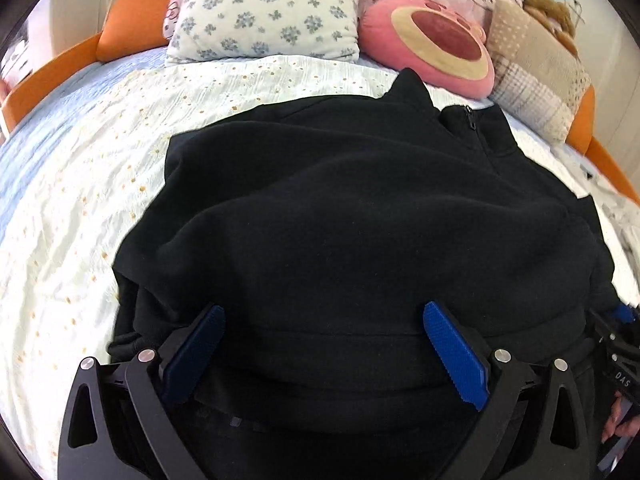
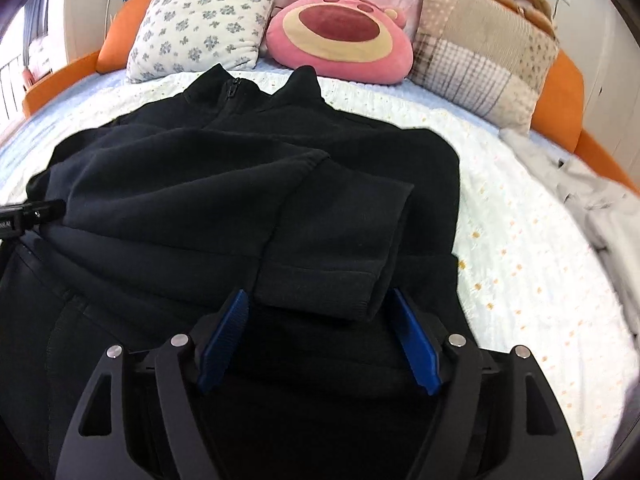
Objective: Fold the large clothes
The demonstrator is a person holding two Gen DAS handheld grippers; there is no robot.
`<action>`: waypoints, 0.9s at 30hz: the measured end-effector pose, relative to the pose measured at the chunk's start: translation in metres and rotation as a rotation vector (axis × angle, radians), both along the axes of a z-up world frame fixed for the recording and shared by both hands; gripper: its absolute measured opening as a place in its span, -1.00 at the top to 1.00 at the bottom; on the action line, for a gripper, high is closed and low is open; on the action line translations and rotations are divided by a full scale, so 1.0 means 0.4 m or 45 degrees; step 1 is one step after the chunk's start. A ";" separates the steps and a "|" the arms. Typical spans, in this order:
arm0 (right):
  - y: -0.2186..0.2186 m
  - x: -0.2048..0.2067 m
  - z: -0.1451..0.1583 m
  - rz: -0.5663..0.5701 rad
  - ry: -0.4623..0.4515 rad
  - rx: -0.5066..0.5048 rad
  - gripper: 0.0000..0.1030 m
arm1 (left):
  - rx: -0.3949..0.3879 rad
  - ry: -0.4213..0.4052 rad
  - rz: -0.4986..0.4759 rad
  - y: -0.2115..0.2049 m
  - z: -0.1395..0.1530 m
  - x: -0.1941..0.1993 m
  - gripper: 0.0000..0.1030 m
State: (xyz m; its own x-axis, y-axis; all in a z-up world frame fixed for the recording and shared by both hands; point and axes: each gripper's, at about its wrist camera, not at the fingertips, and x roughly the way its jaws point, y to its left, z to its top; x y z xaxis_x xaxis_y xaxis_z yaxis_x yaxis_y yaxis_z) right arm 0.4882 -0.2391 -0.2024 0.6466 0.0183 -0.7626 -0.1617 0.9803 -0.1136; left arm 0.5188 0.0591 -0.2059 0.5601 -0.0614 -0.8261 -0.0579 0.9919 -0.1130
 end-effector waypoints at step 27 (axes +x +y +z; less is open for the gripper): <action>-0.110 -0.459 -0.012 -0.133 0.045 0.141 -0.54 | -0.134 -0.091 -0.283 -0.024 -0.008 -0.519 -0.94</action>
State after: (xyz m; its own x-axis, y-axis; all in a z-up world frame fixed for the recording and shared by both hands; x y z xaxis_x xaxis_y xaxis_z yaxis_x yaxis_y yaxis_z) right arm 0.3045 -0.2832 -0.2073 0.6223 0.0377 -0.7819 -0.0603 0.9982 0.0001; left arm 0.3111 0.0496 -0.2089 0.5800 -0.2732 -0.7674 0.1721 0.9619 -0.2123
